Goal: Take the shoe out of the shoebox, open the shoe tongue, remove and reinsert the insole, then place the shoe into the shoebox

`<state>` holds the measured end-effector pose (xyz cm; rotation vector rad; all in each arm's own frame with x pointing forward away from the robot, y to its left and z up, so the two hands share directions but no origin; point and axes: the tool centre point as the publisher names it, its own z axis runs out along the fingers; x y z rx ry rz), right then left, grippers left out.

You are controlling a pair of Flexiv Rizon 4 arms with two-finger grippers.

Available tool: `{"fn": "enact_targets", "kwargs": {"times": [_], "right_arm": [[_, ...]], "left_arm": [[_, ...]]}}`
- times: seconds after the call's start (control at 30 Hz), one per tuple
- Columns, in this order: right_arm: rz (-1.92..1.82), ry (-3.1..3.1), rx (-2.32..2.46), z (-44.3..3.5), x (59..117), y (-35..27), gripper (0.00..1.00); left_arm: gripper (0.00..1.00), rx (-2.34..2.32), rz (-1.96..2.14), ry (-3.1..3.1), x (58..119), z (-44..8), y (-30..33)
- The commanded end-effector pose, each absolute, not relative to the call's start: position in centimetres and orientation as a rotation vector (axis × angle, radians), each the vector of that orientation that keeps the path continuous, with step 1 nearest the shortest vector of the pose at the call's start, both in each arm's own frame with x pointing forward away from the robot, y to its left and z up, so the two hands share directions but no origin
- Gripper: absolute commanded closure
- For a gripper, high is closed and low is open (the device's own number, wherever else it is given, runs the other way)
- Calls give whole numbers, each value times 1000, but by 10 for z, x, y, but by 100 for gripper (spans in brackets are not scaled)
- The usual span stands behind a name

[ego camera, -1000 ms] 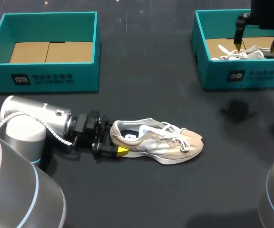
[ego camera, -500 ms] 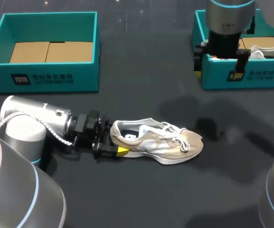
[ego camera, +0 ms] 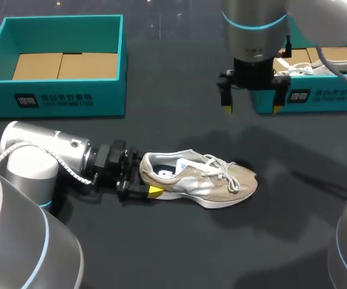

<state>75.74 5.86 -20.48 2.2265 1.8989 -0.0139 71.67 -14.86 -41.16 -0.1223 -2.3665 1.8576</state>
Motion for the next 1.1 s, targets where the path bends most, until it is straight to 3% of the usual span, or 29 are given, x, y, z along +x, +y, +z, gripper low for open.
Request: {"fn": "enact_targets", "kwargs": {"times": [0.03, 1.1], "right_arm": [[-34, 1894, 2224, -205, 760, 63, 0], [-63, 2015, 2091, -253, 714, 149, 0]], "left_arm": [[100, -124, 1858, -2365, 719, -413, -148], [100, -124, 1858, -2365, 719, -413, -148]]}}
